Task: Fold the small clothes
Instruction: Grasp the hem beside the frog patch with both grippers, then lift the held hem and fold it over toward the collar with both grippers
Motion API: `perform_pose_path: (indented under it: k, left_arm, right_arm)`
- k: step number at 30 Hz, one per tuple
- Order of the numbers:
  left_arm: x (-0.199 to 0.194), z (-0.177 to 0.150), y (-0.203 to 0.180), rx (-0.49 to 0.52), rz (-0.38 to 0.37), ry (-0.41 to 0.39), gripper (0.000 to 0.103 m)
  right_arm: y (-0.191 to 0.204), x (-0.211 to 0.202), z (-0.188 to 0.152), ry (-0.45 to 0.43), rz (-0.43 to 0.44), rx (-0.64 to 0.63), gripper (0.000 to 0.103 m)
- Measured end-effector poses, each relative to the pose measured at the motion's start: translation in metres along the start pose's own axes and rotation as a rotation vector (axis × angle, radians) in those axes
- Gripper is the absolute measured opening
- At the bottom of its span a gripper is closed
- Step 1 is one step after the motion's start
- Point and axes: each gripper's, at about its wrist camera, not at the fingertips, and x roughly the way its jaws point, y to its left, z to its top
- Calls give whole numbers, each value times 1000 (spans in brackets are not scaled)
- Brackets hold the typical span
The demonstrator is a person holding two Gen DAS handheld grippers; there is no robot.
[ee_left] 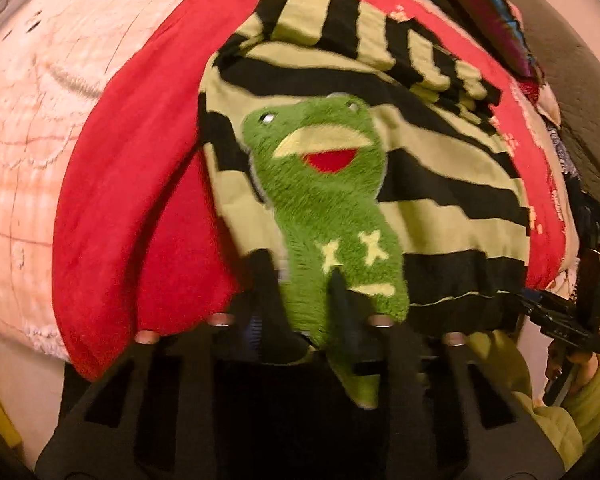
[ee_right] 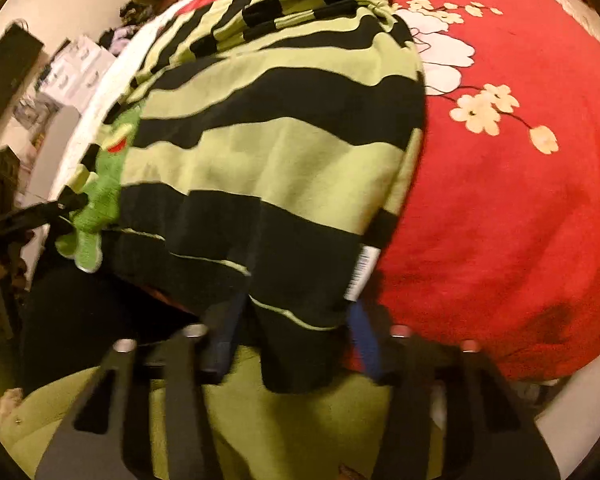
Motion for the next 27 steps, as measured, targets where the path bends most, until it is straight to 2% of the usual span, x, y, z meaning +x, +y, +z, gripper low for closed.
perform_pose_path:
  k: [1,2,4,10,16,20,27]
  left_arm:
    - [-4,1,-2,-2,-42,-16,7]
    - [-8,3,-3,-3,-74,-28,7]
    - [-14,6,-5,0,-87,-51,7]
    - [-31,30,2,-41,-132,-123,7]
    - [-47,76,7,-103,-195,-223,7]
    - [-45,113,13,-162,-231,-258,7]
    - [-12,169,21,-223,-182,-259,7]
  right_arm:
    - [-3,-4,1,-4,27,8,23]
    - [-3,-7,2,-11,45,10,19]
    - [-4,-18,7,-35,96,16,13]
    - [-5,-57,40,-172,193,32,13]
    - [-17,-87,104,-313,240,85,13]
    - [-35,-81,141,-331,278,177,13]
    - [-56,-54,201,-332,234,270,13]
